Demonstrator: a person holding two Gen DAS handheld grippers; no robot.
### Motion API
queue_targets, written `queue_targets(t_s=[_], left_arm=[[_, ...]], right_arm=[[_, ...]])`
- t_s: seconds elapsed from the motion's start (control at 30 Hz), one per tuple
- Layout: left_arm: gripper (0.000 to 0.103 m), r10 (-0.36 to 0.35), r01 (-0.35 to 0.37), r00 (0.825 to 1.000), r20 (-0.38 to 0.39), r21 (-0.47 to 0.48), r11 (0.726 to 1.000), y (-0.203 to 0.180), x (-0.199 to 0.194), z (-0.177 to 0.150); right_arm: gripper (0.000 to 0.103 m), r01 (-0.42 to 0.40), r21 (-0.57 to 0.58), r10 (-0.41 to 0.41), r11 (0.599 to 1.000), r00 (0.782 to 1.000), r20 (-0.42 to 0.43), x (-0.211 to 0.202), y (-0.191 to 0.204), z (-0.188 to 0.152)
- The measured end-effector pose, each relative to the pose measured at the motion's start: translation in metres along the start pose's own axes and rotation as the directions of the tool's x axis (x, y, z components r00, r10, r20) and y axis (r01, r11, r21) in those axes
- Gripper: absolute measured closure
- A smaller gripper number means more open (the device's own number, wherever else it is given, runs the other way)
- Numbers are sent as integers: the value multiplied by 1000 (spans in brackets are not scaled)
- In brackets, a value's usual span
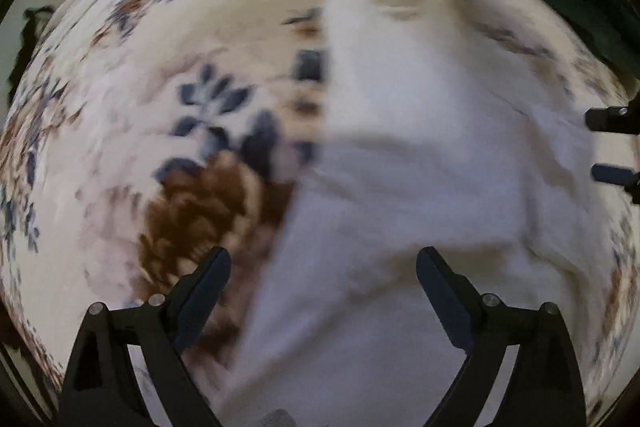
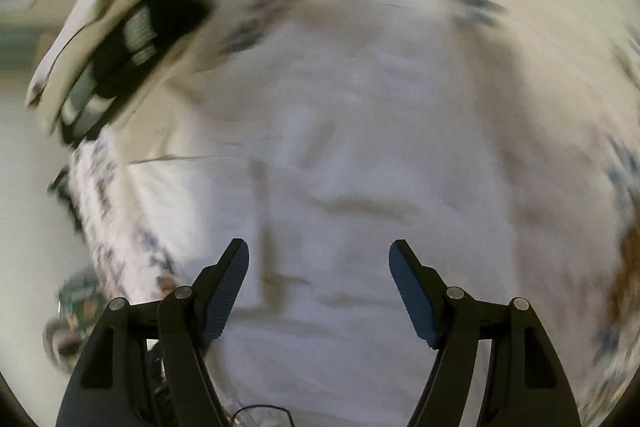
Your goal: Fold small clothes
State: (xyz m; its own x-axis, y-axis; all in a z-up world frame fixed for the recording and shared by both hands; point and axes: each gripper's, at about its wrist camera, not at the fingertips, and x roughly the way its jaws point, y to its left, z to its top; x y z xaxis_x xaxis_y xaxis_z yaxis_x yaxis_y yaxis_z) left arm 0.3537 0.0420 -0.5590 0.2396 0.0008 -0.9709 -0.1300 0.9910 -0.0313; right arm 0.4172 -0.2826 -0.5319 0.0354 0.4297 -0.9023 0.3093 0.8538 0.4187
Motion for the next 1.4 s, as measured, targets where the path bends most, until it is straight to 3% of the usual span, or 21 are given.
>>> queue_targets(t_s=[0.13, 0.27, 0.33, 0.37, 0.4, 0.47, 0.5, 0.7, 1.03, 1.13, 1.23, 1.3, 1.4], left_arm=[[8, 49, -46, 997, 55, -50, 998, 18, 4, 33], [8, 80, -72, 992, 95, -84, 994, 32, 6, 68], [8, 105, -94, 989, 108, -103, 990, 38, 9, 87], [8, 109, -97, 988, 113, -107, 990, 39, 10, 93], [8, 105, -93, 987, 119, -106, 990, 40, 11, 101], [8, 118, -106, 985, 126, -98, 990, 40, 13, 112], [8, 117, -105, 984, 132, -93, 990, 40, 12, 117], [8, 107, -98, 986, 125, -71, 993, 39, 24, 138], [8, 114, -112, 990, 86, -26, 993, 15, 54, 166], [8, 133, -133, 985, 114, -9, 991, 16, 47, 166], [8, 149, -150, 983, 109, 5, 989, 20, 39, 156], [8, 127, -130, 983, 129, 16, 991, 20, 20, 143], [8, 105, -116, 977, 183, 46, 992, 17, -22, 112]], right_arm=[[29, 36, -179, -43, 983, 999, -33, 52, 60, 53], [29, 88, -192, -107, 978, 990, -94, 91, 74, 76], [36, 78, -198, -103, 977, 988, -116, 104, 77, 74], [51, 72, -210, -96, 975, 989, -110, 105, 80, 71], [76, 63, -222, -87, 973, 991, -102, 111, 87, 71], [96, 66, -252, -84, 966, 995, -62, 110, 94, 63], [98, 68, -258, -81, 964, 996, -39, 105, 94, 59], [99, 84, -204, -68, 975, 994, 82, 73, 83, 58], [101, 182, -105, -172, 978, 980, 100, 50, 42, 77], [100, 109, -74, -104, 991, 993, 60, 43, 41, 75], [82, 53, -50, -51, 997, 998, 41, 27, 32, 59], [54, 49, -8, -49, 999, 998, 48, 9, 18, 43], [50, 64, 62, -68, 996, 995, 69, -22, -11, 16]])
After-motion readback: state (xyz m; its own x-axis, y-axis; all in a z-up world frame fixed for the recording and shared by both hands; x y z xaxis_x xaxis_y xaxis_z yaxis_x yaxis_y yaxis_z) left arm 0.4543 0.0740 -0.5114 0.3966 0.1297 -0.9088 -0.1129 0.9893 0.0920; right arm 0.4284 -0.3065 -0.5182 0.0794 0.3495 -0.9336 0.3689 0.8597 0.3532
